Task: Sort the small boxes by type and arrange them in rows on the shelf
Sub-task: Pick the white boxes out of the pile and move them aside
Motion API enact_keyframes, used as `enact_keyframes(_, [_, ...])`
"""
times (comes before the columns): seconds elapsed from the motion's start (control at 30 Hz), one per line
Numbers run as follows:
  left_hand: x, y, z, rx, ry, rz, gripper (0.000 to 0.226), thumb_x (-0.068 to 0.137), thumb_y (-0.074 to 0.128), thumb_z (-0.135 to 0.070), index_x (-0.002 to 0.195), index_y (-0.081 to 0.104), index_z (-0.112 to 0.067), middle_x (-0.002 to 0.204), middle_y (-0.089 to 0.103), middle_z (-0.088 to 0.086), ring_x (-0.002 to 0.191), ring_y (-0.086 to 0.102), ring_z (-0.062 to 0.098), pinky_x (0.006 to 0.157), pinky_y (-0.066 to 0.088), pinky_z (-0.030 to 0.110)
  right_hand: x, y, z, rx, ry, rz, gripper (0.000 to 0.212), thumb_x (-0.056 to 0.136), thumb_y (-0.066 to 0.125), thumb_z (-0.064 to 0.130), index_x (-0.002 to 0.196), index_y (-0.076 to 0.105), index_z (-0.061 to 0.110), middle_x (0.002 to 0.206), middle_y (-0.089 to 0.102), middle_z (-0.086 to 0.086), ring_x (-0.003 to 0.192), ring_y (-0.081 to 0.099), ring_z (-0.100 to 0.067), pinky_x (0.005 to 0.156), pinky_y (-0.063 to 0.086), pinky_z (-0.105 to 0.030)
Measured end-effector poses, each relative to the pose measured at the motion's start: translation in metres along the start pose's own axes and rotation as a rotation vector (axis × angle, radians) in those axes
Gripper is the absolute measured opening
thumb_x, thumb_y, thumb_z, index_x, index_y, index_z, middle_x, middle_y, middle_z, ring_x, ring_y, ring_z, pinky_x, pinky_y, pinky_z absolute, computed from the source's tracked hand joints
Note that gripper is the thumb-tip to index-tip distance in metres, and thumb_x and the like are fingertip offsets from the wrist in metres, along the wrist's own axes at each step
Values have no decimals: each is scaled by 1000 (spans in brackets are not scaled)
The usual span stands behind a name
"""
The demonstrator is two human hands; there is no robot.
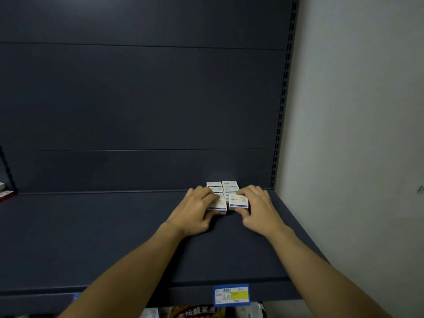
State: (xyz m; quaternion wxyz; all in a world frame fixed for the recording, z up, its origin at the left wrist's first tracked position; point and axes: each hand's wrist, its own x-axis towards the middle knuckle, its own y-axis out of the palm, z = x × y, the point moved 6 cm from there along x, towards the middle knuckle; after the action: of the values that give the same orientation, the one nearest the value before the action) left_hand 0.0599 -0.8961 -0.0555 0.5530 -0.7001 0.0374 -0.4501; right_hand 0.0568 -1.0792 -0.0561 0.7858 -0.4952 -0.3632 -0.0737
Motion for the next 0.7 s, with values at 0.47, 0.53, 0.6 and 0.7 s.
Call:
enact_keyframes(0.47, [0, 11, 6, 28, -74, 46, 50, 96, 46, -55, 133, 61, -25, 113, 47, -7, 104, 39, 16, 95, 40, 35, -5, 4, -6, 38, 41, 21, 42, 81, 75, 22, 119, 58, 21, 112, 54, 12, 102, 46, -11, 93, 31, -25])
enact_keyframes(0.53, [-1, 11, 6, 30, -85, 42, 51, 95, 45, -56, 134, 60, -27, 112, 46, -7, 103, 38, 15, 95, 41, 34, -6, 4, -6, 39, 40, 29, 42, 82, 75, 22, 120, 57, 22, 113, 53, 13, 102, 45, -10, 94, 32, -25])
enact_keyframes(0.6, [-2, 11, 8, 23, -108, 43, 51, 94, 45, -56, 135, 59, -28, 112, 45, -7, 103, 38, 15, 95, 42, 34, -5, 4, -5, 39, 38, 45, 42, 83, 74, 23, 121, 57, 22, 114, 53, 14, 103, 45, -9, 94, 31, -24])
enact_keyframes(0.7, [-3, 12, 9, -16, -145, 55, 55, 93, 47, -56, 139, 54, -27, 115, 44, -8, 106, 37, 12, 97, 43, 31, -5, 7, -5, 39, 25, 68, 41, 84, 73, 24, 122, 58, 22, 115, 53, 14, 104, 46, -8, 97, 33, -25])
